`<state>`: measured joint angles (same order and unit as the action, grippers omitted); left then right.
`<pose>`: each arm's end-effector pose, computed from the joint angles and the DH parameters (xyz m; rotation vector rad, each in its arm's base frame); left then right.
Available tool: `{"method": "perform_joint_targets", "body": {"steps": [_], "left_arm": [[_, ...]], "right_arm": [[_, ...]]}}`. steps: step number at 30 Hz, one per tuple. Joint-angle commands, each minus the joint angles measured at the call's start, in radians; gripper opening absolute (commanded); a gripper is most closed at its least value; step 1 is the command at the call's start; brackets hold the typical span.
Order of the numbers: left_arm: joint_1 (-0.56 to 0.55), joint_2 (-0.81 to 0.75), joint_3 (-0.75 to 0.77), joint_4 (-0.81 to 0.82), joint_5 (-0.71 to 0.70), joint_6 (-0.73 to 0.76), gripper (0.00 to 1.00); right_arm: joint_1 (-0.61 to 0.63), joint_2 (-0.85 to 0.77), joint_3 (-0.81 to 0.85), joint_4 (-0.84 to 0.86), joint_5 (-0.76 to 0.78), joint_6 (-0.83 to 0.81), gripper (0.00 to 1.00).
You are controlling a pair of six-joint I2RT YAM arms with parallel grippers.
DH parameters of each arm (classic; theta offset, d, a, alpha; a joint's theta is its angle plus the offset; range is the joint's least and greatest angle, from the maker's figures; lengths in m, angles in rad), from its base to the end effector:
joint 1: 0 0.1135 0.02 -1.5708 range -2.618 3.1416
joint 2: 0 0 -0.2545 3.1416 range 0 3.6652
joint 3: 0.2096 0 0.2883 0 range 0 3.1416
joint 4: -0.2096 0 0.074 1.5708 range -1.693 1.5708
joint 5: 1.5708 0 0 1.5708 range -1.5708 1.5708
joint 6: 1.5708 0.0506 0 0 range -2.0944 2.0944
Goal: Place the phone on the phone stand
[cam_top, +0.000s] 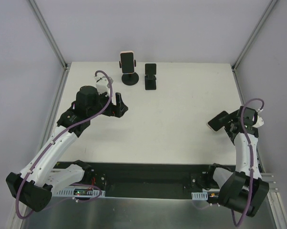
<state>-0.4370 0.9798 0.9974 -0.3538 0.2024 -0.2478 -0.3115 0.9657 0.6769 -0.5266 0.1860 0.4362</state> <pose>0.2455 -0.1259 0.3490 0.3240 1.9274 -0.6511 0.2327 -0.0847 0.2099 0.9482 2.1765 -0.1622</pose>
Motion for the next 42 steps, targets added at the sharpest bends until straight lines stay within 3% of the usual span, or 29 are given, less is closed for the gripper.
{"method": "perform_joint_targets", "body": {"steps": [1, 4, 10, 14, 24, 33, 42], "left_arm": [[0.004, -0.024, -0.009, 0.041, 0.014, -0.010, 0.85], [0.006, -0.027, -0.009, 0.042, 0.015, -0.008, 0.85], [0.004, -0.029, -0.011, 0.045, 0.009, -0.007, 0.86], [0.004, -0.024, -0.013, 0.045, 0.019, -0.008, 0.86], [0.007, -0.018, -0.008, 0.045, 0.017, -0.008, 0.86], [0.011, -0.018, -0.006, 0.041, 0.015, -0.007, 0.86], [0.012, -0.021, -0.008, 0.041, 0.014, -0.005, 0.86]], "right_arm": [[-0.043, 0.137, 0.114, 0.022, -0.152, 0.021, 0.96], [-0.047, 0.301, 0.248, -0.025, -0.168, 0.001, 0.96], [-0.052, 0.631, 0.548, -0.285, -0.154, 0.003, 0.96], [-0.049, 0.758, 0.599, -0.311, -0.217, 0.048, 0.96], [-0.035, 0.814, 0.622, -0.311, -0.120, 0.144, 0.96], [0.026, 0.941, 0.728, -0.349, -0.076, 0.076, 0.96], [0.043, 0.995, 0.733, -0.354, -0.022, 0.070, 0.96]]}}
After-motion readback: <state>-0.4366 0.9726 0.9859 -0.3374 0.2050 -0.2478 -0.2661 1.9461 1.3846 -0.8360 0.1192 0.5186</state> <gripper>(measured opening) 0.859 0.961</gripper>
